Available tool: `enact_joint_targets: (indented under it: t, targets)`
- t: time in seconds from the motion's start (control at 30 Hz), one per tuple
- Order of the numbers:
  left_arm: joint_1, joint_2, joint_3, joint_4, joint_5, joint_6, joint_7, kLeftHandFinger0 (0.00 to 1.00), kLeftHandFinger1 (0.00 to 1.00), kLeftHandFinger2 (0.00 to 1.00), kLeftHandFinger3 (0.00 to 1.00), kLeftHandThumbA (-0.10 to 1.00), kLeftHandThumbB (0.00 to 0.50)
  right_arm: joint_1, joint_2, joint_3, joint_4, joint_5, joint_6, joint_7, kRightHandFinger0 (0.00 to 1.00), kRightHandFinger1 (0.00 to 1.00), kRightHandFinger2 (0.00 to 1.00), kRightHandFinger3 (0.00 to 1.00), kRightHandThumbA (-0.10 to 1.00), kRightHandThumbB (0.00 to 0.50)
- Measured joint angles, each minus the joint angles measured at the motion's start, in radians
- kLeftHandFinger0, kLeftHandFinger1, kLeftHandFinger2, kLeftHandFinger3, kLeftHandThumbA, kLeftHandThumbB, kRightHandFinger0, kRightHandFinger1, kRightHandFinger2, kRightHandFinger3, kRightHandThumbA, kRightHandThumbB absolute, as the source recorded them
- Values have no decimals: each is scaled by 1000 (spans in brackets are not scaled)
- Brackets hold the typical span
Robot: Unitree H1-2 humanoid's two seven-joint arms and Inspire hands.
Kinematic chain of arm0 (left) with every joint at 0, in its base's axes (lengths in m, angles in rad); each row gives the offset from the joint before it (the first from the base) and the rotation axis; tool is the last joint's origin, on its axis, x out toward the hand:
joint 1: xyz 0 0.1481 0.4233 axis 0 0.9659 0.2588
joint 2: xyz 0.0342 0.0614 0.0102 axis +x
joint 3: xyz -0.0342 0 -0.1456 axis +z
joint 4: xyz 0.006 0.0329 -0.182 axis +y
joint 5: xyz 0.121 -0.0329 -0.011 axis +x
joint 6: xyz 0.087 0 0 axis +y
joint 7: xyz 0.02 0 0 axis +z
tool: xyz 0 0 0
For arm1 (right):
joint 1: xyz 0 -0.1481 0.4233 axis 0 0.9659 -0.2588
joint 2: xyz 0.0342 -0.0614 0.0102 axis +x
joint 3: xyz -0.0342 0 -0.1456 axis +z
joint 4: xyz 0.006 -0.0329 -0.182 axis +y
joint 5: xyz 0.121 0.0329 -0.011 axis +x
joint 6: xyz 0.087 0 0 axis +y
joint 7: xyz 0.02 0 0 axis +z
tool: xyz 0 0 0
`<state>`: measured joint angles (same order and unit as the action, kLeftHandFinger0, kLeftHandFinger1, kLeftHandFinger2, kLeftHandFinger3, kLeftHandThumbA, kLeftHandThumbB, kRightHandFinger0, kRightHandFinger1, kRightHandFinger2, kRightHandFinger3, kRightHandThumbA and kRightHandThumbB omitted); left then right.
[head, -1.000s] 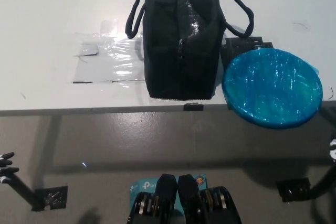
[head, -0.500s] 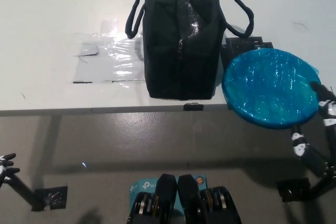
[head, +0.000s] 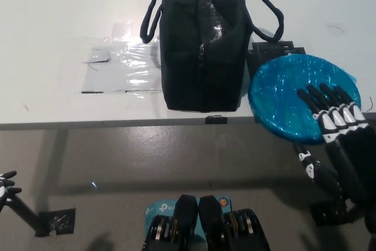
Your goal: The robot uses its right hand to pick up a stack of plates kept in the middle of the desk and put it inside a bag kept next to it
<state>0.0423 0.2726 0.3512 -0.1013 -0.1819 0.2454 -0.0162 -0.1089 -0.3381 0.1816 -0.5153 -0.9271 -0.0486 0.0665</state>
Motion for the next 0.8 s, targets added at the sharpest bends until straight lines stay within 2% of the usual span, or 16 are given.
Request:
enact_joint_targets:
  t: [0.07, 0.1, 0.17, 0.27, 0.37, 0.43, 0.47, 0.63, 0.73, 0.8]
  targets:
    - [0, 0, 0, 0, 0, 0, 0, 364, 469, 651, 723, -100, 98, -26, -30, 0, 0, -36, -6, 13, 1000, 1000, 1000, 1000, 778, 500]
    - [0, 0, 0, 0, 0, 0, 0, 365, 469, 653, 724, -100, 91, -39, -43, 0, -1, -58, -9, 20, 1000, 1000, 1000, 1000, 860, 500]
    - [0, 0, 1, 0, 0, 0, -1, 365, 470, 662, 727, -93, 82, -57, -48, 1, 6, -96, -9, 29, 1000, 1000, 1000, 1000, 909, 500]
    - [-3, 1, 1, 0, 0, -2, -2, 364, 471, 671, 729, -84, 82, -83, -47, 6, 22, -153, -9, 38, 1000, 1000, 1000, 1000, 915, 500]
    - [-4, 2, 1, 0, 0, -2, -2, 374, 467, 664, 719, -86, 56, -95, -41, 18, 41, -201, -9, 42, 1000, 1000, 1000, 1000, 880, 500]
    - [-7, 2, 1, 0, 0, -2, -2, 355, 459, 672, 727, -82, 52, -95, -34, 27, 66, -220, -9, 44, 1000, 1000, 1000, 1000, 891, 500]
    - [-8, 2, 1, 0, 0, -2, -2, 347, 470, 695, 743, -65, 47, -95, -30, 31, 74, -227, -8, 46, 1000, 1000, 1000, 1000, 956, 500]
    - [-13, 3, -1, 0, 2, -2, -2, 342, 470, 691, 759, -49, 36, -90, 3, 52, 102, -274, 0, 64, 1000, 1000, 1000, 1000, 985, 500]
    - [-17, 5, -1, 0, 4, -2, -2, 335, 460, 676, 753, -60, 25, -77, 38, 61, 114, -286, 10, 75, 1000, 1000, 1000, 1000, 984, 500]
    - [-18, 5, -2, 0, 4, -1, -2, 326, 458, 668, 735, -29, 25, -62, 62, 67, 125, -292, 16, 79, 1000, 1000, 1000, 1000, 916, 500]
